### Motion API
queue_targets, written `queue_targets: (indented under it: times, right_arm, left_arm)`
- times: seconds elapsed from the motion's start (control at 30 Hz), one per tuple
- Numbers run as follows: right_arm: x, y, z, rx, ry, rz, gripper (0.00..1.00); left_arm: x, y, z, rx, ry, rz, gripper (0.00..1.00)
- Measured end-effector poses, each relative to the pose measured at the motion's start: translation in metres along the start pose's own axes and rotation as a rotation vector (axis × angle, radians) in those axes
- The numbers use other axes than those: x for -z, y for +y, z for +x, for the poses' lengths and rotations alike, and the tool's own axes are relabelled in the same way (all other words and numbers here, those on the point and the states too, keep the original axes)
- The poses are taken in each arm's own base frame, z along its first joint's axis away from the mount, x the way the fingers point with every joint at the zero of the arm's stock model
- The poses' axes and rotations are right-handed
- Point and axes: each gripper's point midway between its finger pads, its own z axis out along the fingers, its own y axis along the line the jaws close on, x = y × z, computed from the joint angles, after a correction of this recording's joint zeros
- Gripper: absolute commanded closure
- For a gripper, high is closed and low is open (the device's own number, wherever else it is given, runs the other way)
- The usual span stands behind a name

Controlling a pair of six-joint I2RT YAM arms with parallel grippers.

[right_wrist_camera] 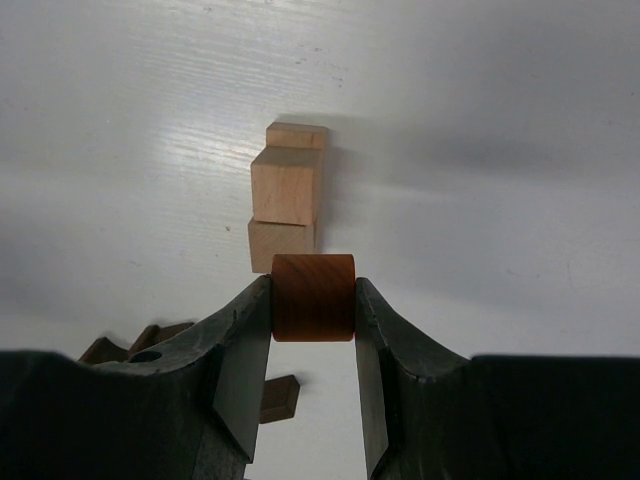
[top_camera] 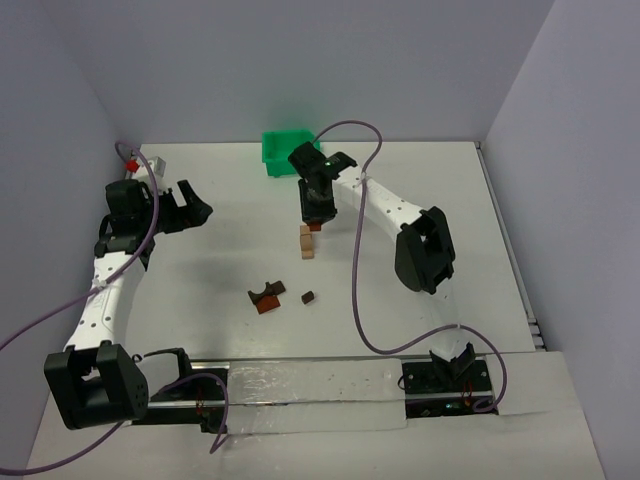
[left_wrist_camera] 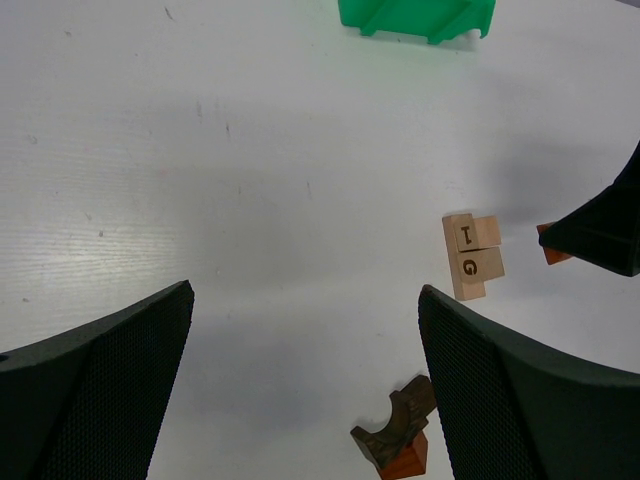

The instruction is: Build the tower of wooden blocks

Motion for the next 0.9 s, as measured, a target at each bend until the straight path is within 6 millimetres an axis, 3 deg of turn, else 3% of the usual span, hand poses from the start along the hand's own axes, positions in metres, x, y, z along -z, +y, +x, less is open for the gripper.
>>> queue_targets:
  times: [0.57,0.9]
  right_arm:
    - [-0.011,0.019,-0.001,-0.007,-0.038,0.039,0.97]
    - [-0.02,0.019,0.001,-0.004,-0.029,0.057,0.92]
  left_arm:
    - [-0.004,0.008,0.0,0.005,-0.002,-0.037,0.01]
    - [-0.004,0.008,0.0,0.005,-0.002,-0.04,0.01]
